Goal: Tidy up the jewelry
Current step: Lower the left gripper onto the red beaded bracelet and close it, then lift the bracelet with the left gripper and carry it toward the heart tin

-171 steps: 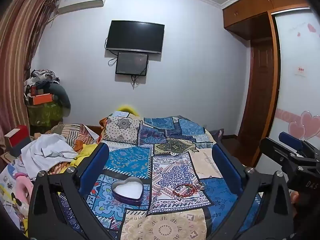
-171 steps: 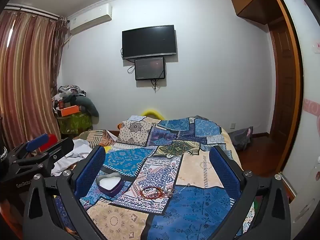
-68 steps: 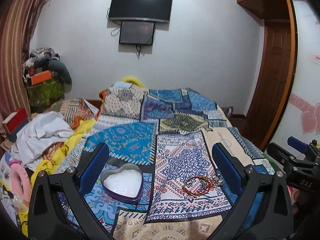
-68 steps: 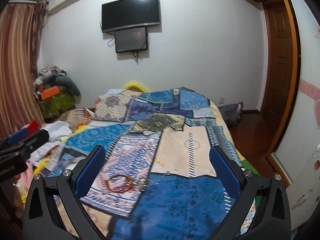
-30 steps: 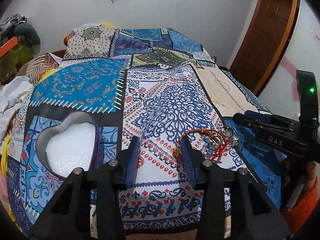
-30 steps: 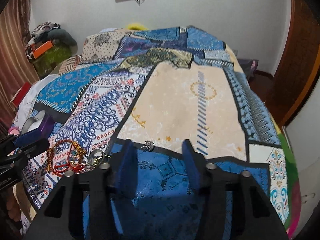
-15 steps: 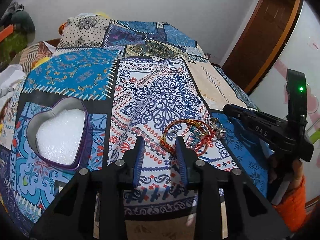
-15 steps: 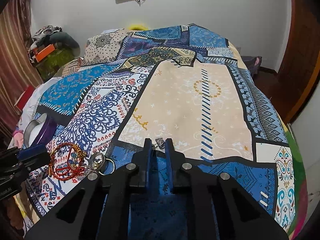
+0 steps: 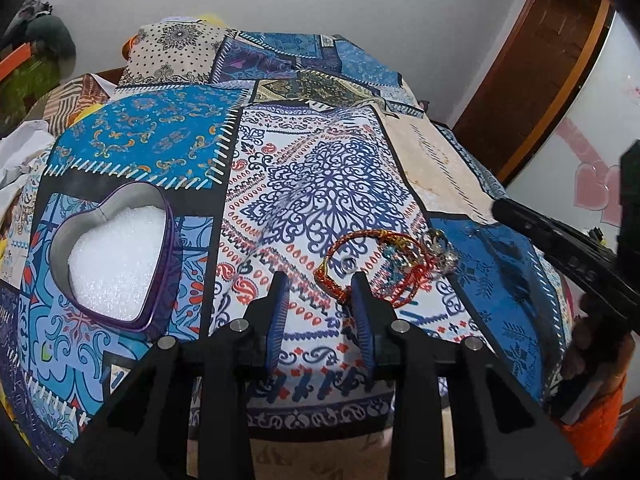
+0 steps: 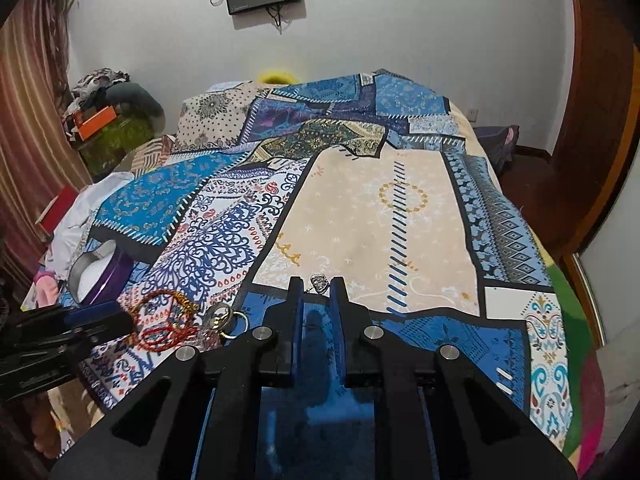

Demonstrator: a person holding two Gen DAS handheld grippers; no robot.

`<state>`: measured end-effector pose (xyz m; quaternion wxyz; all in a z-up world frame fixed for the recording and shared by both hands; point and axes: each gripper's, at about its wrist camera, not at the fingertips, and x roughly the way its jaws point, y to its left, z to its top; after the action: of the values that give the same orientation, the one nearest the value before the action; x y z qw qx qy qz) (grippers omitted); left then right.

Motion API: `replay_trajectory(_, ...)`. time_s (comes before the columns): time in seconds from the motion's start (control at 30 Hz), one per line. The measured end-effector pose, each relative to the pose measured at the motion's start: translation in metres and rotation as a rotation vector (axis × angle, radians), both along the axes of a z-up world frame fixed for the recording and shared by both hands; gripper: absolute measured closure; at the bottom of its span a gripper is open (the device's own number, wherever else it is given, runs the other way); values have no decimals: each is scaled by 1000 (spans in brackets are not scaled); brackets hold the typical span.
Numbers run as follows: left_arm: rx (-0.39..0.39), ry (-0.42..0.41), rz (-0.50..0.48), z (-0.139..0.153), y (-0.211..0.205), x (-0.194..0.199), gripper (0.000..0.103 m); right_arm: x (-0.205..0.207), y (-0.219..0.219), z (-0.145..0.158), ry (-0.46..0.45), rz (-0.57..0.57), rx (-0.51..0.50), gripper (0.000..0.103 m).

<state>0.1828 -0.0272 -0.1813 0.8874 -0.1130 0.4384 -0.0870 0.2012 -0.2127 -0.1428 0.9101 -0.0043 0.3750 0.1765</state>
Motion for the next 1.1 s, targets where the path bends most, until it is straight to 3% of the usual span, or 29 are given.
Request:
replay_trajectory(0.17, 5, -4, -3, -2, -4, 3, 93, -5, 2, 4, -16, 14, -5, 91)
replay_trajectory(0.33, 26, -14, 8, 3, -8, 4, 99, -14, 5, 7, -22, 19, 16, 91)
replay_trajectory(1.1, -22, -272, 14, 105, 13, -46, 103, -50, 6, 40, -115, 12, 40, 91)
